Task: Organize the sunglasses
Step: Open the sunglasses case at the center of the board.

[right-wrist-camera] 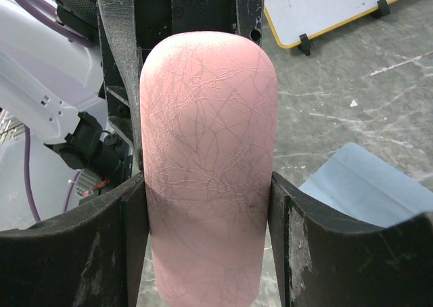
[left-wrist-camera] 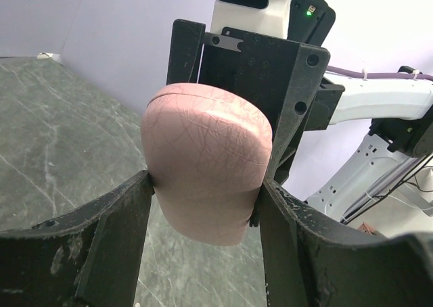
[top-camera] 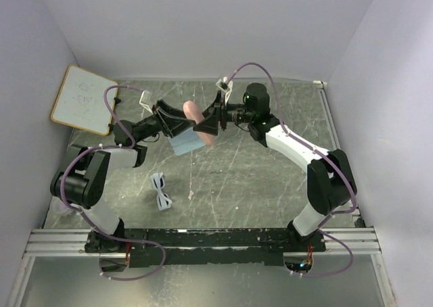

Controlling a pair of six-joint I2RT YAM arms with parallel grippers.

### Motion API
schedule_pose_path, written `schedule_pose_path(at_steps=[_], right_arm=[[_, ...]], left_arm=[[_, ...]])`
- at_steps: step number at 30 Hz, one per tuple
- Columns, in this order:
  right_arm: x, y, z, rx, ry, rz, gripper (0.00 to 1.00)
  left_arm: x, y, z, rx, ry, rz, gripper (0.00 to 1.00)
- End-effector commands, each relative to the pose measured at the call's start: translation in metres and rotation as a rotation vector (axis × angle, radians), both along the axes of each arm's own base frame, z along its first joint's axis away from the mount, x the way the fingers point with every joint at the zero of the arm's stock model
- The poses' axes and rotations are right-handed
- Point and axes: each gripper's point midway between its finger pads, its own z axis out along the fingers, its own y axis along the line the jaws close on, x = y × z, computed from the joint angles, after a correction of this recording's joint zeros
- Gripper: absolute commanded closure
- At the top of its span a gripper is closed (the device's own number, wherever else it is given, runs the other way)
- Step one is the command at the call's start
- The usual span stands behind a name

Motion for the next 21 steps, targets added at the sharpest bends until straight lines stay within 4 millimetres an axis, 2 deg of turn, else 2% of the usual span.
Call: schedule_pose_path(at_steps=[1, 3, 5, 21], right_arm=[[-0.028, -0.004, 0.052, 0.103, -0.11, 0.09, 1.0], [-0.032, -0.005, 0.055, 0.116, -0.11, 0.101, 1.0], [-0.025, -0.014, 0.059, 0.125, -0.117, 0.079, 1.0], [-0.022, -0.017, 0.061, 0.134, -0.11, 0.069, 1.0]], left_arm=[[-0.009, 0.009, 0.023, -0.05, -0.227, 0.008, 0.67], [-0.01, 0.01, 0.023, -0.049, -0.229, 0.003, 0.67], [-0.009, 0.01, 0.021, -0.049, -0.224, 0.004, 0.67], [-0.012, 0.01, 0.017, -0.035, -0.236, -0.008, 0.68]])
